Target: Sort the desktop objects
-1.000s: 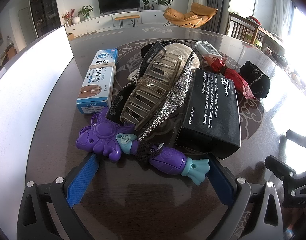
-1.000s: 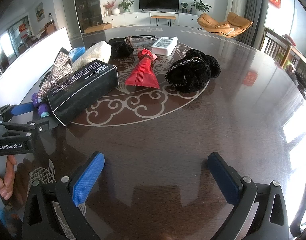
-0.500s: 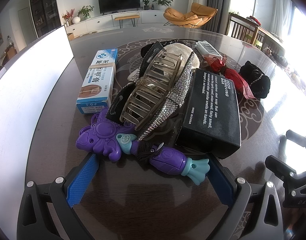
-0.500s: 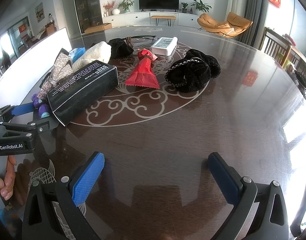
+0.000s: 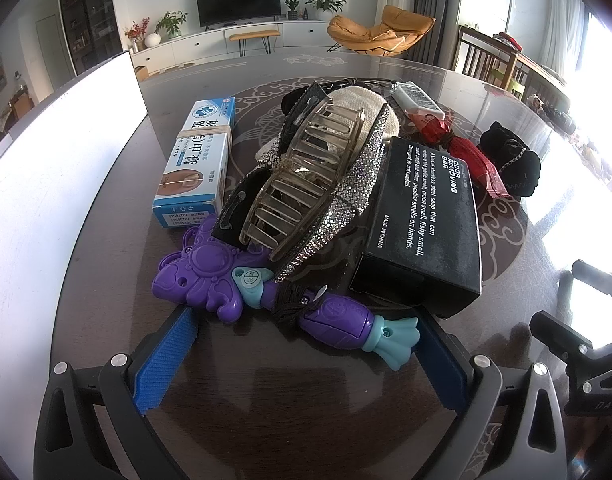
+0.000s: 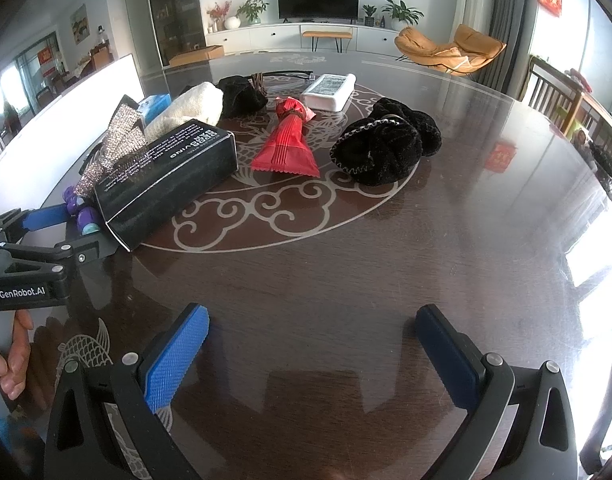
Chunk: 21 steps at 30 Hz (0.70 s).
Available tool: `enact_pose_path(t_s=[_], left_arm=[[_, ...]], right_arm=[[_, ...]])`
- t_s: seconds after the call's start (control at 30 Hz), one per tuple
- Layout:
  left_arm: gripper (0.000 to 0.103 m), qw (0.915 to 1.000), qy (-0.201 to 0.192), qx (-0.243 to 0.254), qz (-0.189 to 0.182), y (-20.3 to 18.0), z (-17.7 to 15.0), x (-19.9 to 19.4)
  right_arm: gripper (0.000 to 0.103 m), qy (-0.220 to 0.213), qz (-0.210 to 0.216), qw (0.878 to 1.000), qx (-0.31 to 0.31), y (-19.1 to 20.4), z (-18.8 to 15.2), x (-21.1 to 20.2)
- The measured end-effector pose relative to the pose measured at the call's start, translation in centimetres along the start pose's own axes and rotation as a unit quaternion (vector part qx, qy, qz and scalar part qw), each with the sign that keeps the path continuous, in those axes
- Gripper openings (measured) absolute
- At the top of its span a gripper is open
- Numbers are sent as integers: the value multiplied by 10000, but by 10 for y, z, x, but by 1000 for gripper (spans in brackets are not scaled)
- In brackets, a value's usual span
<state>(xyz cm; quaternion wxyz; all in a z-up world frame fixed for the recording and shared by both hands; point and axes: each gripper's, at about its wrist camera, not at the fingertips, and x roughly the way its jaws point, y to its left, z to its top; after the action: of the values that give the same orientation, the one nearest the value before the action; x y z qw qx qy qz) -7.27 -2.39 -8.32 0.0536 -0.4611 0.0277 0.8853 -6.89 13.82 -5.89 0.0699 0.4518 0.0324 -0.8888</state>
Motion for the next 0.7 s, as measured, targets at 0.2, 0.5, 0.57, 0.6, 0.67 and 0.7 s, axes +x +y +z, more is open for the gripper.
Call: enact_pose_path(t_s=[0.2, 0.5, 0.57, 0.6, 0.67, 0.7], left_arm=[[103, 10000, 0, 0, -1, 0, -1, 0], [103, 10000, 1, 4, -5, 0, 0, 0], [103, 10000, 3, 40, -30, -1, 0, -2], [103, 9999, 1, 54, -106, -1, -3, -5], [103, 9996, 0, 87, -256, 0, -9, -13], [103, 9996, -15, 70, -284, 2, -12, -18]], right_arm=[[103, -9, 1, 10000, 19, 1, 0, 1], [103, -8, -1, 10000, 19, 1, 0, 1], [103, -14, 10, 10000, 28, 1, 0, 1], [103, -14, 12, 10000, 29, 1, 0, 1], [103, -11, 4, 10000, 23, 1, 0, 1], [103, -7, -5, 10000, 16, 1, 0, 1]])
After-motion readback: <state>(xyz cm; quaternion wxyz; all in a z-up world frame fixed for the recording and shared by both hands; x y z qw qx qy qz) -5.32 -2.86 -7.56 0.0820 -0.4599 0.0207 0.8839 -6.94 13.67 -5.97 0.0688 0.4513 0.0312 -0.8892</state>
